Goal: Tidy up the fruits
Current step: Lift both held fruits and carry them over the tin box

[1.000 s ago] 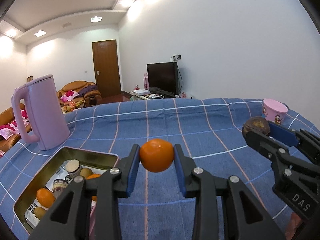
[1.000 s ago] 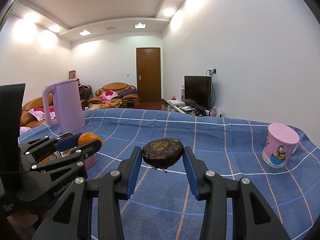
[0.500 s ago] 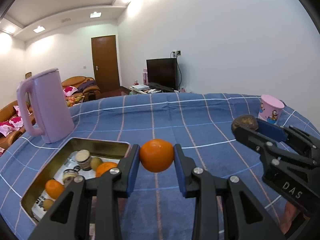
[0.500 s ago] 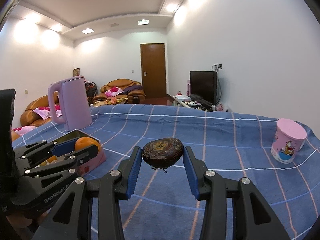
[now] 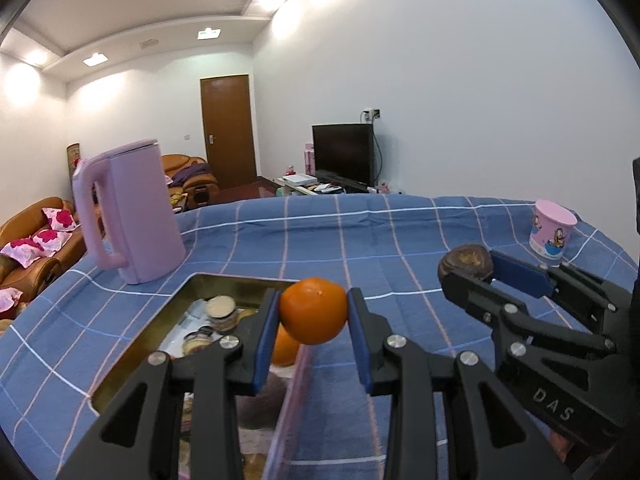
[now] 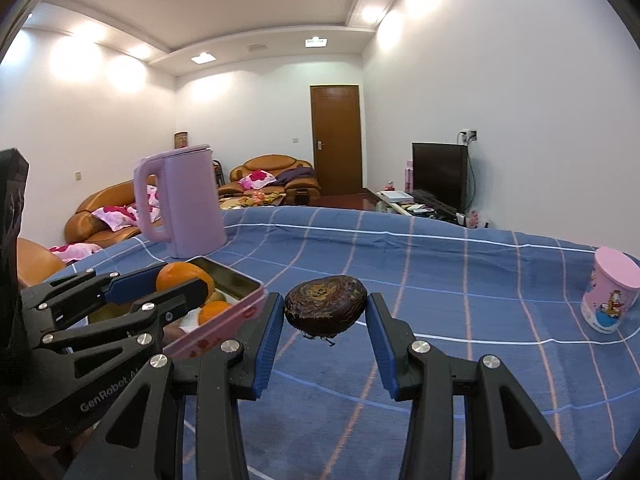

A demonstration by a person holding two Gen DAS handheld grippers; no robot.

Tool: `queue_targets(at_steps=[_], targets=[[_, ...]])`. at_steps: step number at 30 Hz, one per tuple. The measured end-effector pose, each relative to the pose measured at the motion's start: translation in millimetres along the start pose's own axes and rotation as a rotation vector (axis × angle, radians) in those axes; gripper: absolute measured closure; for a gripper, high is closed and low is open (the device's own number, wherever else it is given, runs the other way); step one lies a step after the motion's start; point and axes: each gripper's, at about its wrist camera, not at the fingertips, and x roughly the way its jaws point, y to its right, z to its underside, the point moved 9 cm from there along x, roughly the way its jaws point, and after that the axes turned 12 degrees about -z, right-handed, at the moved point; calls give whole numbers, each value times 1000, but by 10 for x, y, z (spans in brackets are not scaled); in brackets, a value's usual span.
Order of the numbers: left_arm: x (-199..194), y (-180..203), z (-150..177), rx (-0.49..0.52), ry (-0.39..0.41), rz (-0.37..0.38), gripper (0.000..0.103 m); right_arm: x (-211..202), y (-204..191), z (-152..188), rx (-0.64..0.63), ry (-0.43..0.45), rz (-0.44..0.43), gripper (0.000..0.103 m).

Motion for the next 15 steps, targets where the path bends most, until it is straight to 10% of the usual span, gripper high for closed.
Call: queue_targets(at_steps=[15], targets=[[-9,-544,64,-50,-24,-80,68,177,-503,-83,-31,3,-96,58]])
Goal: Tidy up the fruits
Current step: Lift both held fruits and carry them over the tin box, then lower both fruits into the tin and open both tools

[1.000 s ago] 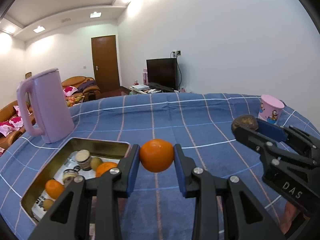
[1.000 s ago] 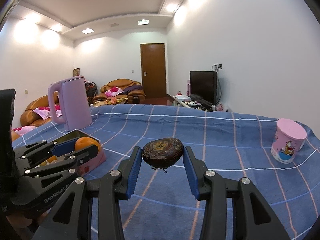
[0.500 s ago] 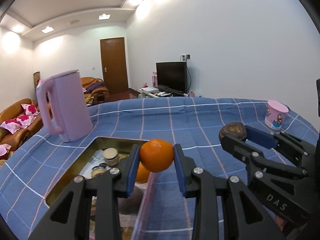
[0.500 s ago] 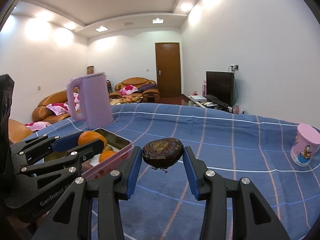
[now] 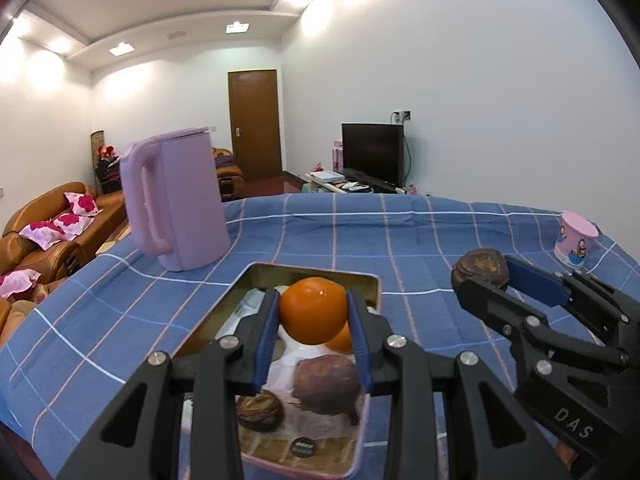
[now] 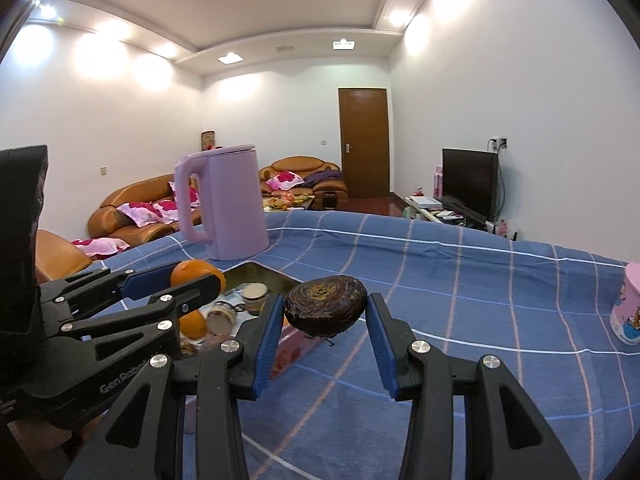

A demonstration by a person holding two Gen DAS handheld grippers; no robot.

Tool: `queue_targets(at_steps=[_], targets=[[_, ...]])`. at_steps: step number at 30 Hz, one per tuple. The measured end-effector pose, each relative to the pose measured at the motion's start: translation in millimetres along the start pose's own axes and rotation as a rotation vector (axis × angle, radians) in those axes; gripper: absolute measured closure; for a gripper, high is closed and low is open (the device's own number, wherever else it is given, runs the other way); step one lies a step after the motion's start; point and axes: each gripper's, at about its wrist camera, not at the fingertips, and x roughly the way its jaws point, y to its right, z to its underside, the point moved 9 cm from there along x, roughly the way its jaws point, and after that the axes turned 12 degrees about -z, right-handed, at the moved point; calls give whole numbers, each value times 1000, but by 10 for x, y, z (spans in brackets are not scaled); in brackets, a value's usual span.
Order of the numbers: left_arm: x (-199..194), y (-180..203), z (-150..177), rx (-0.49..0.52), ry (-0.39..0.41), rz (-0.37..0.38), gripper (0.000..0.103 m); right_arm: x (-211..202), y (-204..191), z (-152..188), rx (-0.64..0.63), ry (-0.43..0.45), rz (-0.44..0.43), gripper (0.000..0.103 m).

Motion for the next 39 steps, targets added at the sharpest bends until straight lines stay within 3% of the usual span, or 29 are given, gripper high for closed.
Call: queue_targets(at_steps=[13,27,39], targets=[[109,-502,57,-42,-28,-81,68,218,-322,-25,-27,-10,-64,58],[193,-777,177,-51,-68,-109,68,438,-695,71,-61,-56,-117,58],[258,-869,259,-65,-102,-101,68,573,-757,166,-60,-104,-127,58]])
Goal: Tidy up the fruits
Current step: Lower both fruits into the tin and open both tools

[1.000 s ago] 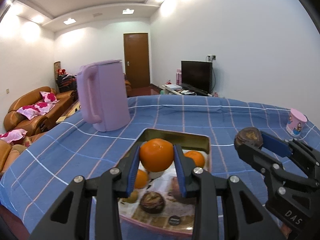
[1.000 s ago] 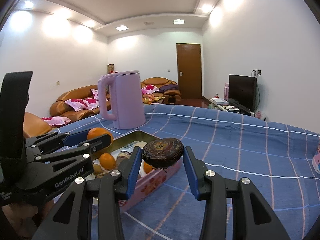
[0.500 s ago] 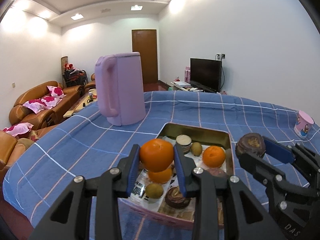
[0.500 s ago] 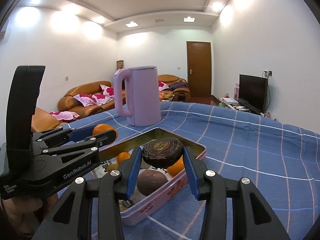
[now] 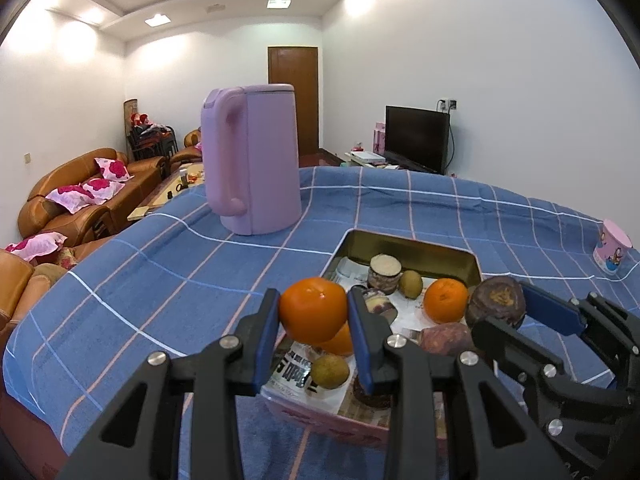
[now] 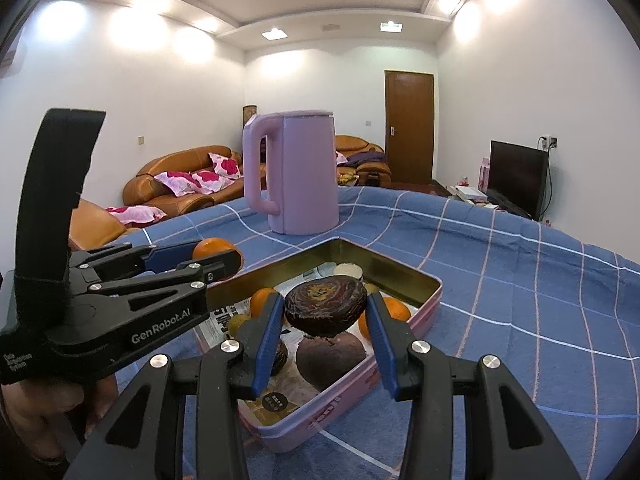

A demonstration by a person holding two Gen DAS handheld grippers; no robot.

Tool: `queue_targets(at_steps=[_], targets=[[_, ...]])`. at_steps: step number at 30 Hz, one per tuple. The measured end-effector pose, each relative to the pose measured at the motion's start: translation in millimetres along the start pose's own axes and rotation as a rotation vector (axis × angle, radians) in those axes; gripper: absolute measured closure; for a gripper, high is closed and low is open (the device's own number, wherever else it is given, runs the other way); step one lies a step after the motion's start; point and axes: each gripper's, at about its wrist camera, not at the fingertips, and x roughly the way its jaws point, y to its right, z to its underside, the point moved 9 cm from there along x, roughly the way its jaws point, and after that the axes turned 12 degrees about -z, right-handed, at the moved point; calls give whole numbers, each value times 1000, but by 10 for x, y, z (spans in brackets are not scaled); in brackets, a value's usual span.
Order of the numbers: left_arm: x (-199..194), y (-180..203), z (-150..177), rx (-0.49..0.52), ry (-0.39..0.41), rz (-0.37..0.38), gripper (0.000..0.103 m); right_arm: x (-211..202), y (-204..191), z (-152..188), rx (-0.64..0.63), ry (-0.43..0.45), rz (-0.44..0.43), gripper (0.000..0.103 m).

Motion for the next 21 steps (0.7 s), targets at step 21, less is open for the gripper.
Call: queue_targets(at_steps=[21], targets=[[151,57,182,37,-86,20,66,284,-67,164,14,-160,-68,58]])
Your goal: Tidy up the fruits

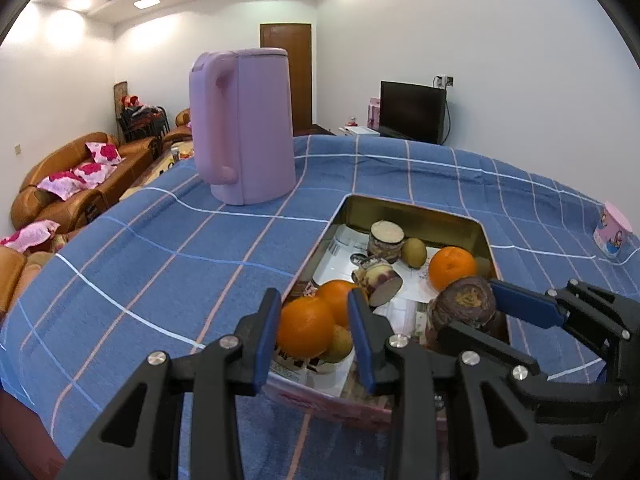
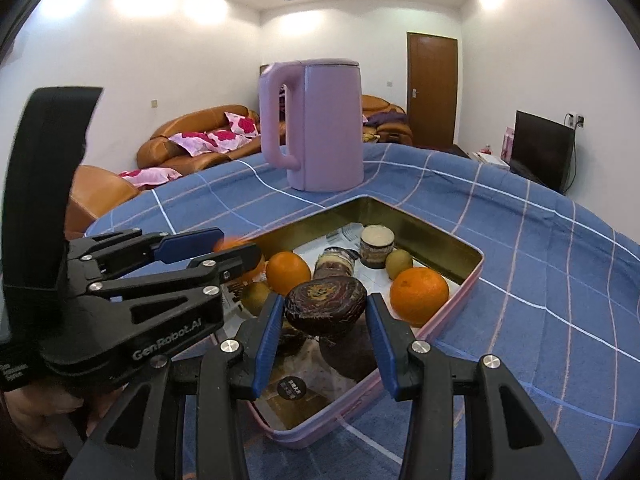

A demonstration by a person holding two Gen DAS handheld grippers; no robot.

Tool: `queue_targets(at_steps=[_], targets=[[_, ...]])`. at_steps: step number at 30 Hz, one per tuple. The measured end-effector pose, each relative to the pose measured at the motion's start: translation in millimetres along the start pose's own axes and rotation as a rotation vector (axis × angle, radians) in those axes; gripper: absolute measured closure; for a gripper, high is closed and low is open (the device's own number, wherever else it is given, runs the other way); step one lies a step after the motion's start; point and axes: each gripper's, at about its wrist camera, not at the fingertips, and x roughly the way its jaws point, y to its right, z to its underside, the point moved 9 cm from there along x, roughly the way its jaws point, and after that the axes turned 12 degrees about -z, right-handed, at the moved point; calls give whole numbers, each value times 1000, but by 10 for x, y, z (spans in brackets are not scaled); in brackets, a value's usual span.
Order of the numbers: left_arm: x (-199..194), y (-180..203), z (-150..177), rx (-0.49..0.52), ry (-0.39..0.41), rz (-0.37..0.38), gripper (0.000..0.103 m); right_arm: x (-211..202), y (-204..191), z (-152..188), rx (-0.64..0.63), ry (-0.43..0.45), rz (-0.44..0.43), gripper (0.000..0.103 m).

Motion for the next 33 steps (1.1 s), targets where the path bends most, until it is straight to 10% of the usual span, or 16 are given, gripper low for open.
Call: queue_targets(at_steps=[5,19,33], targets=[[-7,-3,8,0,-5,3,66,15,23,10,18,-9,0,54],[-212,-150,-67,-53,36,-1,24,-137,63,-15,33,48,46,37],[-374,-136,-139,-49,81,-14,24,-399,196,-22,26,117,160,37]])
